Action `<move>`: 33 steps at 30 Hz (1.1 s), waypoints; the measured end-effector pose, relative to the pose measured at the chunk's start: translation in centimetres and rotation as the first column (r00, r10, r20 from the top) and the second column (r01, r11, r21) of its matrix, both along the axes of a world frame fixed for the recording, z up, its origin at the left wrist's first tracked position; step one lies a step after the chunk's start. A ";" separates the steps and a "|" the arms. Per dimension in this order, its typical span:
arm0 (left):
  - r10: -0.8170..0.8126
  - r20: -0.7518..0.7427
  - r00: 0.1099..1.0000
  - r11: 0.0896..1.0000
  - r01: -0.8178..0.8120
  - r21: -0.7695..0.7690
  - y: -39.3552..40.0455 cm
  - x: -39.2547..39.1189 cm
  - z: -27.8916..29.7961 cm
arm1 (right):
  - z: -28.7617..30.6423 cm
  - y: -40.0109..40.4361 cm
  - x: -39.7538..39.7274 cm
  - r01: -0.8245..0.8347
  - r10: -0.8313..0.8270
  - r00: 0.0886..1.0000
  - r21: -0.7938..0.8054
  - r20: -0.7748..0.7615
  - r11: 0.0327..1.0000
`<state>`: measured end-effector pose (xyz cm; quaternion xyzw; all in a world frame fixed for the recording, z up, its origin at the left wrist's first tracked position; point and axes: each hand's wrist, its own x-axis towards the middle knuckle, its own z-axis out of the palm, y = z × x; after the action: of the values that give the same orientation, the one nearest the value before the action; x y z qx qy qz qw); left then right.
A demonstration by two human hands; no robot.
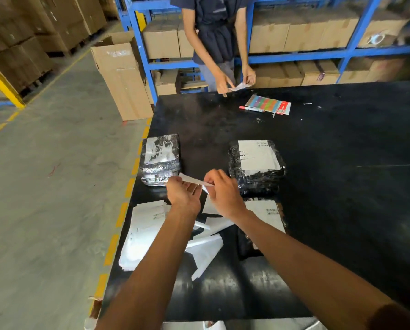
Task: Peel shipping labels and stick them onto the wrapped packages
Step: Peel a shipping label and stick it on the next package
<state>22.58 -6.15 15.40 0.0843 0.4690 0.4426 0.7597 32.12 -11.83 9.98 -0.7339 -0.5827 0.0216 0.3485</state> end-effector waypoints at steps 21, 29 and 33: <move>-0.041 -0.681 0.731 0.916 0.299 0.266 -0.6 -4.7 -2.0 | 2.9 -1.3 -0.8 0.121 -0.216 0.779 -0.196 -0.589 0.973; 0.044 -0.745 0.665 0.870 0.341 0.355 8.5 -7.3 -0.9 | 4.6 6.8 -3.0 0.112 -0.177 0.773 -0.143 -0.609 0.983; 0.050 -0.751 0.659 0.838 0.382 0.391 13.7 -7.9 -1.3 | 4.1 11.6 -3.5 0.160 -0.215 0.715 -0.143 -0.666 0.977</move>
<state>14.64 7.52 14.14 0.4999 0.5867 0.4048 0.4920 28.66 -0.24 14.03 -0.7432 -0.3371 0.2736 0.5091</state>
